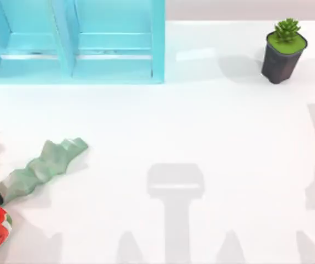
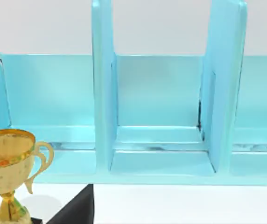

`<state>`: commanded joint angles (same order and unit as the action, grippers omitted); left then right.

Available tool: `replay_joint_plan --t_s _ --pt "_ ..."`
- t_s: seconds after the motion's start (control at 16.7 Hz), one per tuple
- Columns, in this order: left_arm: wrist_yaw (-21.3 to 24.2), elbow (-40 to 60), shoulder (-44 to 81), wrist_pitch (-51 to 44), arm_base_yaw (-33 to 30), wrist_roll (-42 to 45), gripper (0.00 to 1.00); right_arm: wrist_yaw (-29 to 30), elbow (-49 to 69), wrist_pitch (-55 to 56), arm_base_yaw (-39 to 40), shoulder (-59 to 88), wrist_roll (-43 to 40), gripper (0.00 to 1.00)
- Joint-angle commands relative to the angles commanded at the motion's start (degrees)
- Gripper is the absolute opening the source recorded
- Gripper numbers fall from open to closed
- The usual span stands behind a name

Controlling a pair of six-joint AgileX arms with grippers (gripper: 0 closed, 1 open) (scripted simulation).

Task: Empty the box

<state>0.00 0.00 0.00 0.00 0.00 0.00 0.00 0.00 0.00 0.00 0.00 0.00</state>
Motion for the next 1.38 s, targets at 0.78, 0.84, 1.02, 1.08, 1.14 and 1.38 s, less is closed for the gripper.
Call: replay_joint_plan --t_s 0.78,0.84,1.02,1.08,1.14,1.38 --pt "0.0 0.0 0.0 0.0 0.0 0.0 1.0 0.08 33.17 -30.63 -14.1 39.58 -13.61 1.0" --pt "0.0 0.0 0.0 0.0 0.0 0.0 1.0 0.09 37.49 -34.91 -15.99 45.96 -15.36 1.0" --pt "0.0 0.0 0.0 0.0 0.0 0.0 1.0 0.15 49.74 -47.23 -21.51 63.8 -20.48 1.0" --pt "0.0 0.0 0.0 0.0 0.0 0.0 1.0 0.19 53.53 -50.97 -23.22 68.87 -22.09 1.0" --pt "0.0 0.0 0.0 0.0 0.0 0.0 1.0 0.22 57.2 -54.46 -24.85 73.45 -23.62 1.0" --pt "0.0 0.0 0.0 0.0 0.0 0.0 1.0 0.34 69.99 -65.49 -30.17 88.11 -28.61 1.0"
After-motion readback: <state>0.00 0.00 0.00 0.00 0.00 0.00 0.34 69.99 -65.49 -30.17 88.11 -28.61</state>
